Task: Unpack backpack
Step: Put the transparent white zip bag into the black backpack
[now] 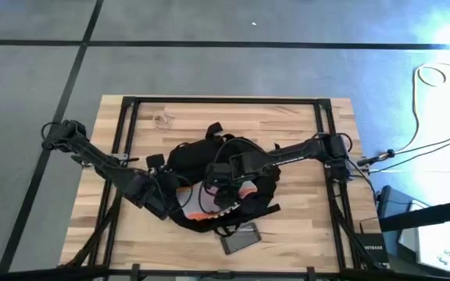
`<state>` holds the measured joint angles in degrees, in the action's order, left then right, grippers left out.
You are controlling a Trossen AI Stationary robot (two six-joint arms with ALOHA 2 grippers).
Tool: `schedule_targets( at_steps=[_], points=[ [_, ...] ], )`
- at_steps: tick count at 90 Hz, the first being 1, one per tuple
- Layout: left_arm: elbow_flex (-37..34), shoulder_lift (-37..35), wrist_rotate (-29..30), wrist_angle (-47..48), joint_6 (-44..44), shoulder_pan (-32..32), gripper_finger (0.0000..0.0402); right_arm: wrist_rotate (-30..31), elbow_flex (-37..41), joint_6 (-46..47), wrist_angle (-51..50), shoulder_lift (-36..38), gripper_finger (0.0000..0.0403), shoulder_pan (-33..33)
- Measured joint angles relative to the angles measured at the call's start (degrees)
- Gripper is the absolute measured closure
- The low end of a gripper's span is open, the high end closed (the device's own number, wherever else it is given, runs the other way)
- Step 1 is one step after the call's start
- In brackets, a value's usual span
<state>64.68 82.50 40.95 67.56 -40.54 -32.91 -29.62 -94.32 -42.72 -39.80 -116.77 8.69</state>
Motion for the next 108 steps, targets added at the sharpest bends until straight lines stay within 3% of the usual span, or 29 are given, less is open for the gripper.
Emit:
schedule_targets(
  at_steps=[26,63,74,93,108],
  points=[
    [0.6,0.0,-0.2,-0.1,0.9,0.0,0.0401,10.3,0.0,0.0,8.3,-0.2,0.0402,-0.4],
    [0.7,0.0,-0.3,-0.6,2.0,-0.4,0.0401,12.1,0.0,2.0,13.5,-6.0,0.0402,-5.3],
    [0.7,0.0,-0.5,-0.6,2.0,-1.1,0.0401,16.1,0.0,2.0,15.6,-6.1,0.0402,-5.7],
    [0.7,0.0,-0.6,-0.5,2.0,-1.6,0.0401,28.7,0.0,1.9,20.5,-6.1,0.0402,-6.2],
    [0.7,0.0,-0.7,-0.7,2.5,-1.7,0.0401,29.0,0.0,4.0,19.1,-5.5,0.0402,-6.5]
  ],
)
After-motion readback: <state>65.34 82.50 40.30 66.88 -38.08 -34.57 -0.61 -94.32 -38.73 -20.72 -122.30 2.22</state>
